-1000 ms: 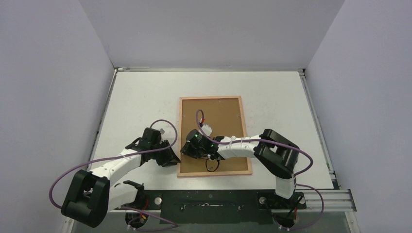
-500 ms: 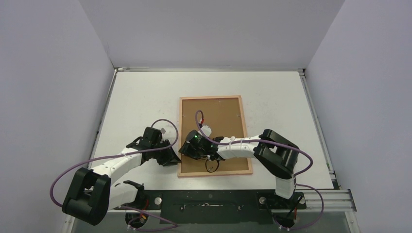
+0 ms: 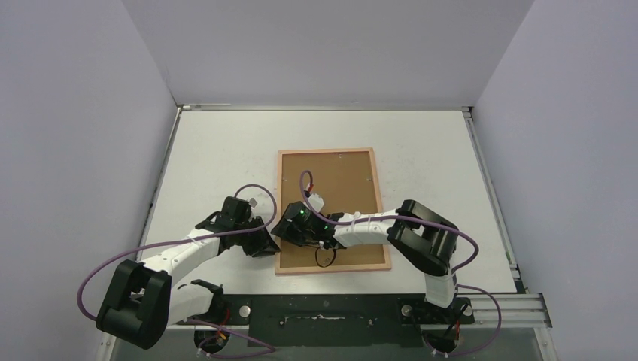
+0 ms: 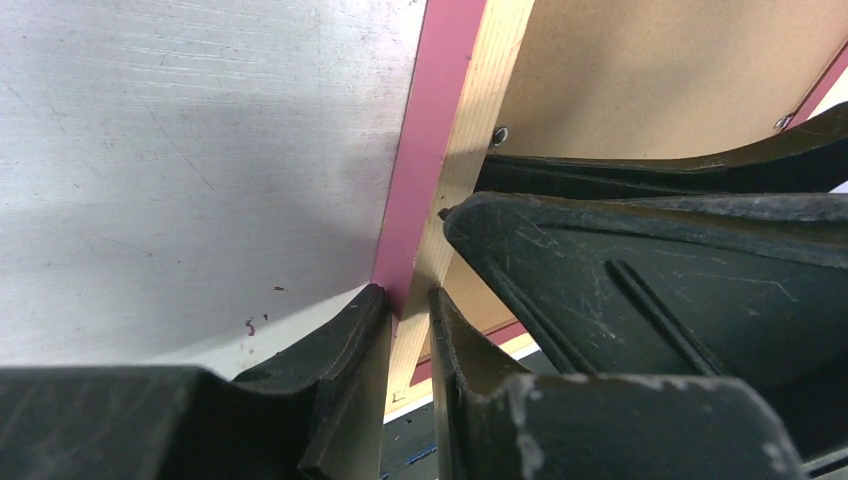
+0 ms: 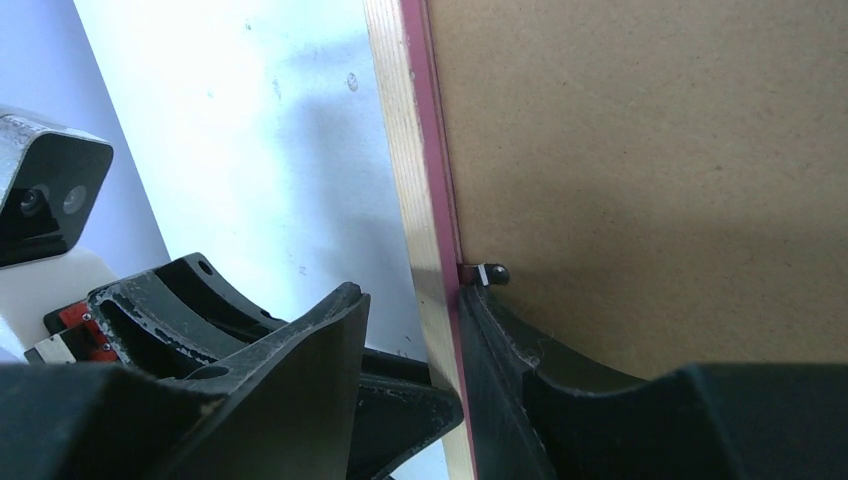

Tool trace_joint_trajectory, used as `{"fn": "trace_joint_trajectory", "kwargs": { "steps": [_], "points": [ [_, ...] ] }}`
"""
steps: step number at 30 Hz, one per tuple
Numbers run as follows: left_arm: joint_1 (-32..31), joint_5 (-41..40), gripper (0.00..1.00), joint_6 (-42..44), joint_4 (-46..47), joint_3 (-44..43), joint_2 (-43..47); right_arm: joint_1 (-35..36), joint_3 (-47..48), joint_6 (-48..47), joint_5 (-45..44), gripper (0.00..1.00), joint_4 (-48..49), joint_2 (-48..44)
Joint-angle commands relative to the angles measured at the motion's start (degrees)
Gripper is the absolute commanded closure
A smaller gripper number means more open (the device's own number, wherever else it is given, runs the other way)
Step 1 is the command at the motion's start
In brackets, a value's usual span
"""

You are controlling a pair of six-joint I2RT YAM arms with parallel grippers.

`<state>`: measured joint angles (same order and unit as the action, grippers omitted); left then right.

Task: Put the photo into the frame
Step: Install the photo frame at the center of the board.

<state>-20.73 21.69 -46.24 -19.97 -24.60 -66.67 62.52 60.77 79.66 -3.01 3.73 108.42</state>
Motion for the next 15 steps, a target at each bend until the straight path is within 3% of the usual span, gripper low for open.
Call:
{"fn": "trace_joint_trajectory", "kwargs": {
  "steps": [1, 9, 15],
  "points": [
    [-0.5, -1.2, 0.82, 1.3, -1.3, -1.5, 0.4, 0.2, 0.8, -1.4, -2.1, 0.6, 1.3, 3.0],
    [-0.5, -1.4, 0.82, 1.5, -2.4, -1.6, 0.9, 0.0, 0.5, -2.4, -2.8, 0.59, 2.3, 2.4],
    [-0.3, -1.9, 0.8, 0.4, -3.9, -3.2, 1.9, -0.2, -3.4, -4.6, -3.7, 0.57, 5.0, -6.7]
  ]
}}
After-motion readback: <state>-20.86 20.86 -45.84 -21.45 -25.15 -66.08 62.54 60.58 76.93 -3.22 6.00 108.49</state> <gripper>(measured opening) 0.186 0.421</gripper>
